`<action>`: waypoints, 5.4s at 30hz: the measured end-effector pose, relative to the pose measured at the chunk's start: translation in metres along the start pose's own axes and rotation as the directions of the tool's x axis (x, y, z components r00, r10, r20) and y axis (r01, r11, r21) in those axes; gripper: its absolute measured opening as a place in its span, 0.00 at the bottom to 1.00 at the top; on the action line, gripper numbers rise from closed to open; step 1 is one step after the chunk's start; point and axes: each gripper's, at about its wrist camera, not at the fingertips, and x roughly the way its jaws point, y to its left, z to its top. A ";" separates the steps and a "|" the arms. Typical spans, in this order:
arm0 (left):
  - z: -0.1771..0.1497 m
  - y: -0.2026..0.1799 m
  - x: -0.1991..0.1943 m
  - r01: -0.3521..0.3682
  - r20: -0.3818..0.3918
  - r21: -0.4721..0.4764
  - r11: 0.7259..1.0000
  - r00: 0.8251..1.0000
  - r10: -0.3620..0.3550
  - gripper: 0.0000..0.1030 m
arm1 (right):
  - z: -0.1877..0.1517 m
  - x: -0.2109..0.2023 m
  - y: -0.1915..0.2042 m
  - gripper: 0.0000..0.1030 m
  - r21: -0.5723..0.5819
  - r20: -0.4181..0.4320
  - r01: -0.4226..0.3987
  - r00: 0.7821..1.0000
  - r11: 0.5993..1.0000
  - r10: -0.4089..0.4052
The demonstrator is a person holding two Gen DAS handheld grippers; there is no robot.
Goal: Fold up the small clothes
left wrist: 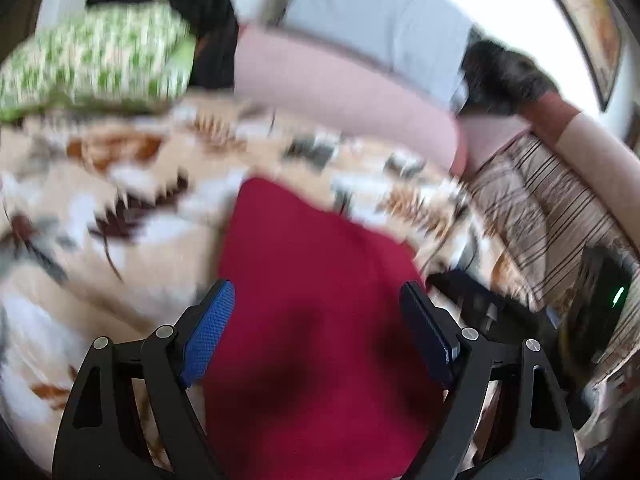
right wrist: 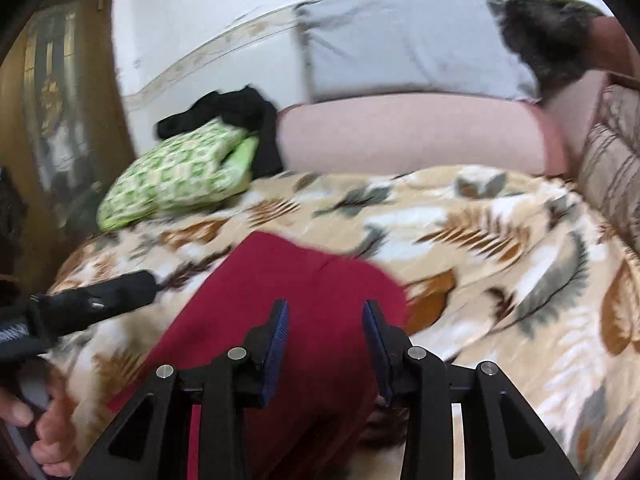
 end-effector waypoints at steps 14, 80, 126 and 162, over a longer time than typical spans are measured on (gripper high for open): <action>-0.036 -0.006 0.015 -0.140 -0.031 -0.103 0.985 0.990 0.137 0.82 | 0.036 0.102 -0.006 0.36 -0.068 -0.424 -0.114 0.903 0.991 0.075; 0.001 0.050 0.034 0.000 -0.182 -0.162 0.987 0.983 -0.029 0.73 | -0.063 0.049 -0.049 0.86 0.510 -0.167 -0.288 0.891 0.810 0.422; -0.082 0.008 -0.055 -0.307 -0.142 0.046 0.951 0.940 0.310 0.85 | -0.066 -0.133 0.015 0.73 0.215 -0.103 -0.101 0.987 0.971 0.125; -0.116 -0.037 -0.081 -0.276 -0.078 0.134 0.952 0.955 0.288 1.00 | -0.091 -0.156 0.050 0.73 0.056 -0.151 -0.022 0.988 0.998 0.030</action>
